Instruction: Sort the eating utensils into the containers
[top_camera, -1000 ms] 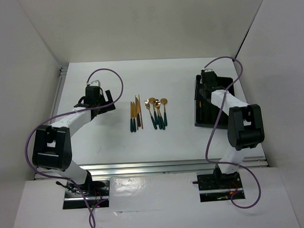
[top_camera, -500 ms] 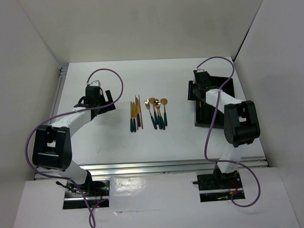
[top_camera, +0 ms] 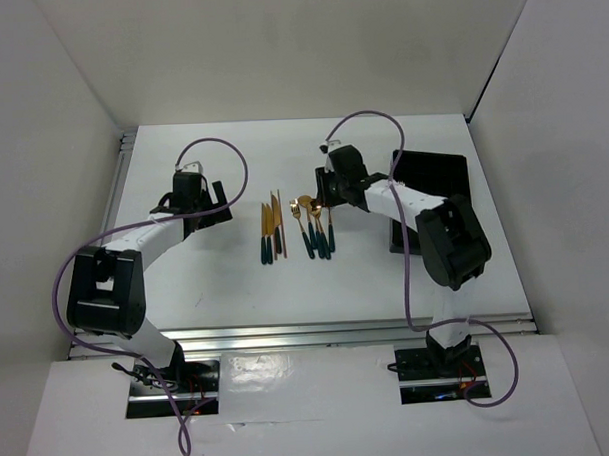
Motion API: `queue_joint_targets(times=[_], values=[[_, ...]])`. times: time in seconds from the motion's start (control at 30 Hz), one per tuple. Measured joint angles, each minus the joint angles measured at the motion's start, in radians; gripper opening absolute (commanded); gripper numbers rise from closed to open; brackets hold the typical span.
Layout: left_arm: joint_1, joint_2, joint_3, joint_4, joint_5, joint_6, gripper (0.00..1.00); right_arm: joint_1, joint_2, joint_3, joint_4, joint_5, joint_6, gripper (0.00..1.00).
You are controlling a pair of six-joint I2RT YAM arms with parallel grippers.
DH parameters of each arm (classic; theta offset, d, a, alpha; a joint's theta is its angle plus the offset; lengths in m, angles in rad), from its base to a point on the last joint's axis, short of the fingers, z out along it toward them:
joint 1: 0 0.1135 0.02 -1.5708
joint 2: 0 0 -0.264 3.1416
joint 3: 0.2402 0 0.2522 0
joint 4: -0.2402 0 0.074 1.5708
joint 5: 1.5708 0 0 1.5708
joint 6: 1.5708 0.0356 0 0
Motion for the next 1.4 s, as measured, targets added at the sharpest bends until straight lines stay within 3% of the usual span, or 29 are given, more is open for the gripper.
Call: queue_joint_targets(times=[0.47, 1.37, 1.4], values=[[0.000, 0.000, 0.001, 0.000, -0.001, 0.000, 0.99, 0.139, 0.124, 0.043, 0.005, -0.078, 0.015, 0.39], [0.000, 0.000, 0.001, 0.000, -0.001, 0.000, 0.99, 0.168, 0.188, 0.064, -0.010, -0.023, 0.019, 0.39], [0.000, 0.000, 0.001, 0.000, -0.001, 0.000, 0.99, 0.169, 0.190, 0.068, -0.011, -0.016, 0.019, 0.36]])
